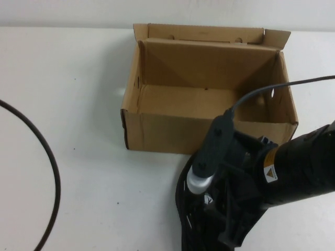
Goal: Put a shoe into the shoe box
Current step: Pick up the shoe from the table
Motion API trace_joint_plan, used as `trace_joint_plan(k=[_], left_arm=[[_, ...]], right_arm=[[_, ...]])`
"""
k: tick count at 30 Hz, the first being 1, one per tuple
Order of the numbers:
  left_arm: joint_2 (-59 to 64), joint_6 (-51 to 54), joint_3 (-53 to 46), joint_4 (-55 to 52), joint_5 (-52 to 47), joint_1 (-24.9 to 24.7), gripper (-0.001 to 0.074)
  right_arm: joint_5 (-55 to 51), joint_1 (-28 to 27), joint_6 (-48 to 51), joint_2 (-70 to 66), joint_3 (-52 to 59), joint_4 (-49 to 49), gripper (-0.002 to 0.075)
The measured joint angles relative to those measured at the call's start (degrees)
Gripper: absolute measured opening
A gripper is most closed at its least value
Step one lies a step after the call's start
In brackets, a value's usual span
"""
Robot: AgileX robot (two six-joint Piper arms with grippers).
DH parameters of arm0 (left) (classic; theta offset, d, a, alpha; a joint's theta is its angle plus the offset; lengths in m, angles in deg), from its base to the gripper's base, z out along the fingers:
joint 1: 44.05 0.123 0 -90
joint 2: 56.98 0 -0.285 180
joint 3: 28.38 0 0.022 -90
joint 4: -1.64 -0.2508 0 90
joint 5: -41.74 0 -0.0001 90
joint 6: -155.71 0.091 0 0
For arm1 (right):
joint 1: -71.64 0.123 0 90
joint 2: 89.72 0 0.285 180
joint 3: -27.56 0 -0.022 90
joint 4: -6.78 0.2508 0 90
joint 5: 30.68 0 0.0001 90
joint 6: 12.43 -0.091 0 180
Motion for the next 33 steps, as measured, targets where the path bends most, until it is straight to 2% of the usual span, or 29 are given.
trace_joint_plan(k=[2, 5, 19, 22, 27, 30, 33], left_arm=[[0.0, 0.0, 0.0, 0.26, -0.14, 0.0, -0.0004], [0.0, 0.0, 0.0, 0.57, -0.26, 0.0, -0.0004], [0.0, 0.25, 0.0, 1.04, -0.47, 0.0, -0.0004], [0.0, 0.25, 0.0, 1.14, -0.59, 0.0, -0.0004], [0.0, 1.25, 0.0, 1.27, -0.71, 0.0, -0.0004], [0.0, 2.08, 0.0, 1.05, -0.71, 0.0, -0.0004], [0.0, 2.44, 0.0, 1.05, -0.71, 0.0, -0.0004]], right_arm=[[0.13, 0.04, 0.58, -0.68, 0.0, 0.35, 0.034], [0.36, 0.13, 0.83, -1.38, 0.0, 0.56, 0.0372], [4.82, 0.13, 2.47, -10.83, -0.38, -1.89, 0.0375], [5.26, 0.13, 2.04, -13.06, -0.38, -3.84, 0.0315], [6.27, 0.13, 1.53, -14.01, -0.38, -5.03, 0.0067], [5.8, 0.13, 1.53, -14.01, -0.69, -5.07, 0.0019], [3.34, 0.13, 1.43, -14.01, -2.44, -4.93, 0.0007]])
